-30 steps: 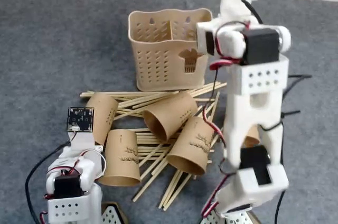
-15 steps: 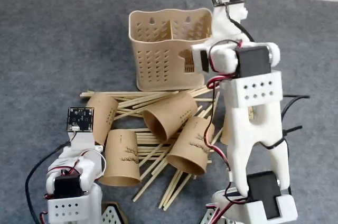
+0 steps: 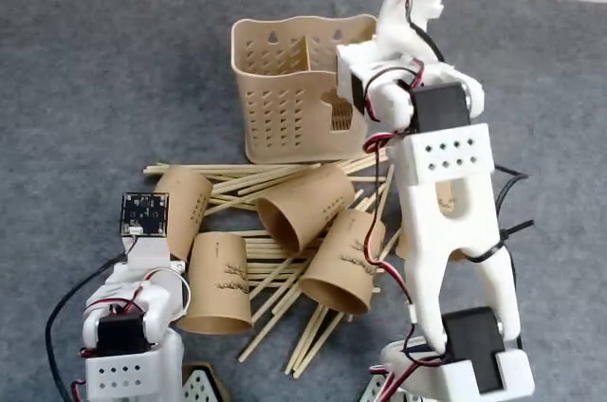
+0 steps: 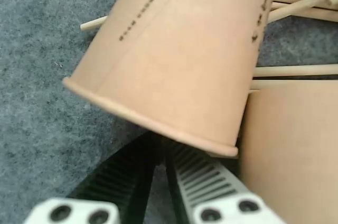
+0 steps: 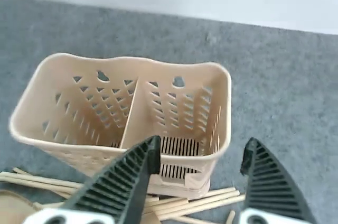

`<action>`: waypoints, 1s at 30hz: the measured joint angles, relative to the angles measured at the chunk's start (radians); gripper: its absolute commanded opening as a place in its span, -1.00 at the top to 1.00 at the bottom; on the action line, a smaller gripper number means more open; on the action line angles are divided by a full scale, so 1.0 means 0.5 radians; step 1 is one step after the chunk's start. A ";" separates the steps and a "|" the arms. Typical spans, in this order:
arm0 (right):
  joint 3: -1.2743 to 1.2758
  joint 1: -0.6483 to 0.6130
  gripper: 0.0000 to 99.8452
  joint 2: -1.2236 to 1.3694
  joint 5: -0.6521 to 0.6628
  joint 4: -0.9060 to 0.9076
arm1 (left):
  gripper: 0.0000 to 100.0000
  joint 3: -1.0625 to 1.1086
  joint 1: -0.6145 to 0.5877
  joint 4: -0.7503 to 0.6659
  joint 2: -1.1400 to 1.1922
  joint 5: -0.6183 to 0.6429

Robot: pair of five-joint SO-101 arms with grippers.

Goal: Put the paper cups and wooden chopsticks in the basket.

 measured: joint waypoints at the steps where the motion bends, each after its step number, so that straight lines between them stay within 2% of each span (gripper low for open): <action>1: 0.055 -0.003 0.50 0.000 0.000 -0.049 | 0.99 0.000 0.000 0.000 0.000 0.000; 9: 0.359 0.110 0.50 0.000 0.000 -0.460 | 0.99 0.000 0.000 0.000 0.000 0.000; 18: 0.430 0.114 0.52 0.003 0.000 -0.546 | 0.99 0.000 0.000 0.000 0.000 0.000; 25: 0.384 0.101 0.67 0.304 -0.006 -0.568 | 0.99 0.000 0.000 0.000 0.000 0.000; 30: 0.331 0.117 0.99 0.396 -0.006 -0.555 | 0.99 0.000 0.000 0.000 0.000 0.000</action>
